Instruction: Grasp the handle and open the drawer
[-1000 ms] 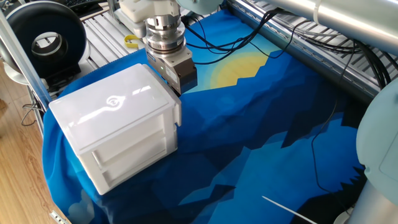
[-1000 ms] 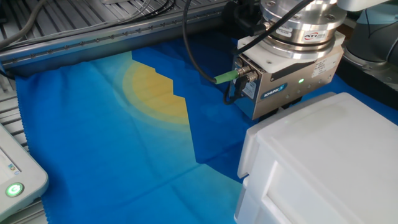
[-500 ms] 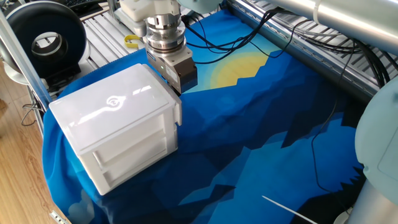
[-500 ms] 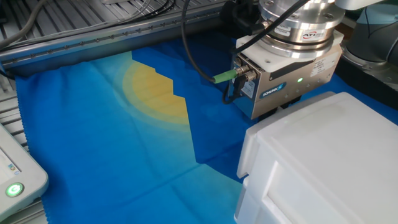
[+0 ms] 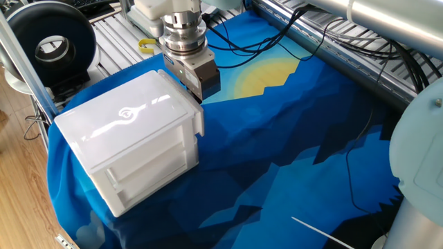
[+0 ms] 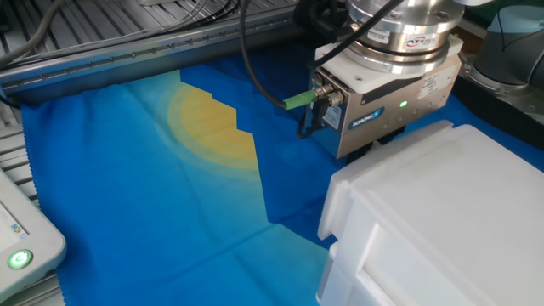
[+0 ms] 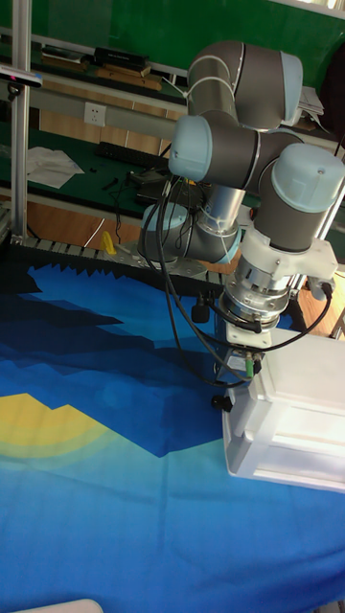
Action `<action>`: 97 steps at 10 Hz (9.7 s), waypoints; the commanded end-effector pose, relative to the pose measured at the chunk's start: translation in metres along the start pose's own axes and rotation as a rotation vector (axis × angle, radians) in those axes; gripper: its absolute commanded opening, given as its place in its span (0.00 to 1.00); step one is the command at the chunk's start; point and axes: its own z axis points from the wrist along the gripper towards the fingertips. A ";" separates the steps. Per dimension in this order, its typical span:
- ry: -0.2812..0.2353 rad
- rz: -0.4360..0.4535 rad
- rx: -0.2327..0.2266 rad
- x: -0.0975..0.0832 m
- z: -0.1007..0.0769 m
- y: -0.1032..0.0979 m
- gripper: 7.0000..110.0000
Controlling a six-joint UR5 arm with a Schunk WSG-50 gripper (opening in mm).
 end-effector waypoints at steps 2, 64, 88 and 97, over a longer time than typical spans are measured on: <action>-0.014 -0.004 -0.007 0.001 -0.004 -0.003 0.00; -0.029 -0.087 -0.045 0.063 0.000 -0.016 0.00; -0.032 -0.103 -0.046 0.087 0.001 -0.020 0.00; -0.034 -0.117 -0.046 0.097 0.003 -0.020 0.00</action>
